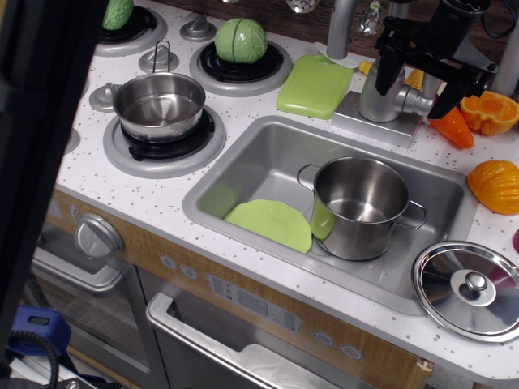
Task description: Turn lever vertical to front
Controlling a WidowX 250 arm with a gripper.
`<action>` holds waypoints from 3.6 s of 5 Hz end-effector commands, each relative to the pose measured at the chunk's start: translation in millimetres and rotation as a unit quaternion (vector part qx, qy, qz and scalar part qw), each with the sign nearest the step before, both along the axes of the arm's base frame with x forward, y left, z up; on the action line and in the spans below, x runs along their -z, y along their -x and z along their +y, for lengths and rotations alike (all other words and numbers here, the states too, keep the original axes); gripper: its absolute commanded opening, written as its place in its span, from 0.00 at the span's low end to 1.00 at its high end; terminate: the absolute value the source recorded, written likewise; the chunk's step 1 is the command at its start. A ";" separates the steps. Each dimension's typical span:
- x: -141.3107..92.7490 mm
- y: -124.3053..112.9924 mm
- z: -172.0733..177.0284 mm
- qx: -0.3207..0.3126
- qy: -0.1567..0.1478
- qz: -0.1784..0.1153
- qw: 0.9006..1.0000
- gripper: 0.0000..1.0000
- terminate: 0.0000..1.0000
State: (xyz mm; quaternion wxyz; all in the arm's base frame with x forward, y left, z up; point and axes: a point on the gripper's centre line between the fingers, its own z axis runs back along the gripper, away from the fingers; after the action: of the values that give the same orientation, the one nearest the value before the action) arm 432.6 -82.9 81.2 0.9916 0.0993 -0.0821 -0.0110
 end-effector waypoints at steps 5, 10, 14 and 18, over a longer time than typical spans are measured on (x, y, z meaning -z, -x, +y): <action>-38.3 -29.8 -7.5 -0.005 -0.010 -0.131 0.991 1.00 0.00; -46.4 -62.8 -10.2 0.009 -0.017 -0.191 0.981 1.00 0.00; -35.0 -57.8 -7.2 -0.016 -0.019 -0.188 0.982 0.00 0.00; -2.8 -43.1 -4.7 -0.027 0.040 -0.128 0.991 0.00 0.00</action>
State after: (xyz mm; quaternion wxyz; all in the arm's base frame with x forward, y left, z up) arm 473.3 -92.5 75.0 0.9785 0.0601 -0.1950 0.0306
